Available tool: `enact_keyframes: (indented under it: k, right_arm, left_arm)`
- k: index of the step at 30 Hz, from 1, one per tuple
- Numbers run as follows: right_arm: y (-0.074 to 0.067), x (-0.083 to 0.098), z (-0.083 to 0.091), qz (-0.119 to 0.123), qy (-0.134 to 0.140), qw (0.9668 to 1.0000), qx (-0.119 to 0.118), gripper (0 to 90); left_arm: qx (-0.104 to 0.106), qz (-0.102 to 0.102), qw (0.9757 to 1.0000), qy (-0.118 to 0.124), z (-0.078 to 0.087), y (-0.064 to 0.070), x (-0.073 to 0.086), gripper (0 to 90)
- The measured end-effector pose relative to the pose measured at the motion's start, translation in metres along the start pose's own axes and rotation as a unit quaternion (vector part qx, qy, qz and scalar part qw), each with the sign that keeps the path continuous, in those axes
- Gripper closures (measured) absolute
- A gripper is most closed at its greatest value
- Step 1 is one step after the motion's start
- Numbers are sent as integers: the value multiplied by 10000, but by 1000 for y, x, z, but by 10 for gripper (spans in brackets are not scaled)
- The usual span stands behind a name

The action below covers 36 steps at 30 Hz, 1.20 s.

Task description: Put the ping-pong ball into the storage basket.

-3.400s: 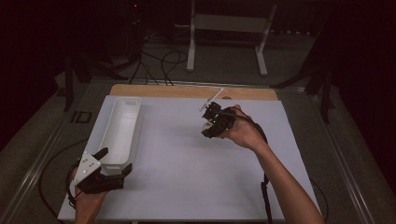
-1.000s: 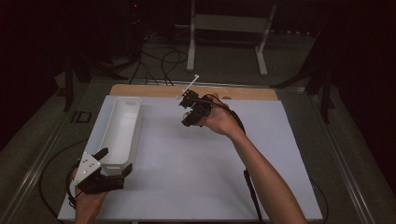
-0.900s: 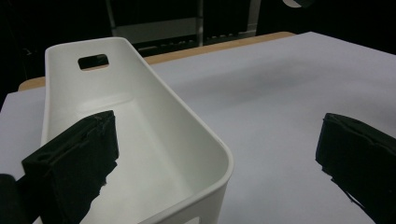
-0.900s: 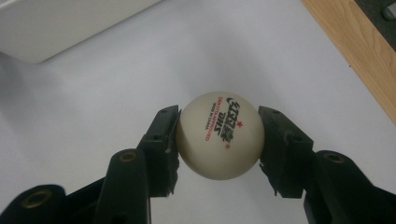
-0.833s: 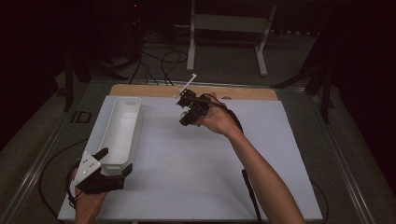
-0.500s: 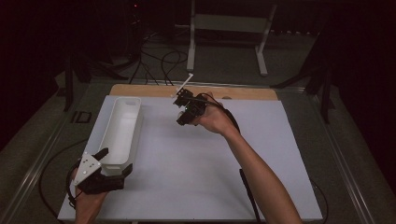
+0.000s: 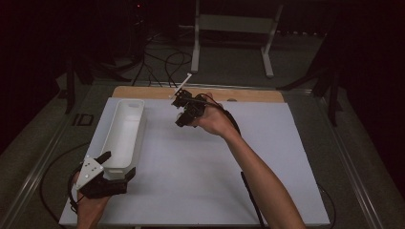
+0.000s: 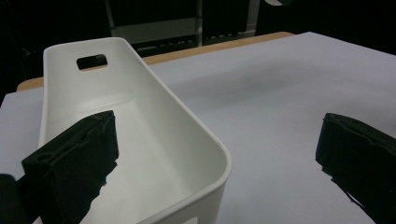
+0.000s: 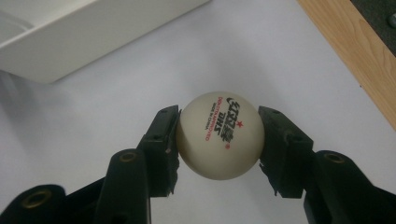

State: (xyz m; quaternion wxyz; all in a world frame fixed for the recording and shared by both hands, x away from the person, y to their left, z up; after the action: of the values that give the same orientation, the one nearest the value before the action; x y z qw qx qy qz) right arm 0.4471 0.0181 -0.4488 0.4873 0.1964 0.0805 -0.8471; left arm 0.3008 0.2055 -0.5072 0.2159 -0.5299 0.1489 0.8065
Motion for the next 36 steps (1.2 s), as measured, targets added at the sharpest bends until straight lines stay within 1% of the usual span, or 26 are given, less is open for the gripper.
enact_keyframes:
  k: [3,7,9,11,13,17,20,21,24,25,32,36]
  right_arm:
    - [0,-2,-1,43,-9,10000,23,506]
    - [-2,-6,-1,-32,3,10000,-4,506]
    - [-2,-7,-2,24,-2,10000,-5,506]
    - [-3,-9,-3,-18,9,10000,-22,506]
    - [-4,-11,-3,-9,26,10000,-19,505]
    - [-7,-15,-3,-13,49,10000,-32,506]
    - [-8,-18,-3,49,67,10000,-39,506]
    - [-9,-19,-3,17,65,10000,-44,506]
    - [-10,-21,-3,61,67,10000,-31,506]
    - [-12,-22,-3,29,92,9999,-45,506]
    - [-16,-28,-3,102,120,9999,-67,506]
    - [-19,-32,-3,77,138,9998,-82,506]
  left_arm:
    - [0,0,10000,2,0,0,0,0]
    - [6,1,10000,9,0,0,0,0]
    - [4,5,10000,13,0,0,0,0]
    - [3,6,10000,15,0,0,0,0]
    - [1,6,10000,11,0,0,0,0]
    - [2,9,10000,18,1,0,0,0]
    - [2,9,10000,23,1,0,0,0]
    - [2,8,10000,27,1,0,-1,0]
    - [-2,10,10000,31,1,0,-1,0]
    - [0,16,10000,39,1,0,-1,0]
    - [-2,19,10000,38,1,0,-1,0]
    - [0,19,10000,46,2,0,-1,0]
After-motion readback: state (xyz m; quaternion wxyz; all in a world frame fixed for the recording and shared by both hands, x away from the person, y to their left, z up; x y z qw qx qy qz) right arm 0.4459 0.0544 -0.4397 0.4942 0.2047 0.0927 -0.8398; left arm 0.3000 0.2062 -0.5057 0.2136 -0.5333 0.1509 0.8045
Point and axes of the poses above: each handheld gripper's, and its own axes: z roughly backward along the jaws, x roughly out of its underside, y roughly to its right, the point moved 10 cm from there along -z, roughly forward along the jaws, and after that the axes turned 3 degrees about -y, right-handed, at the moved point
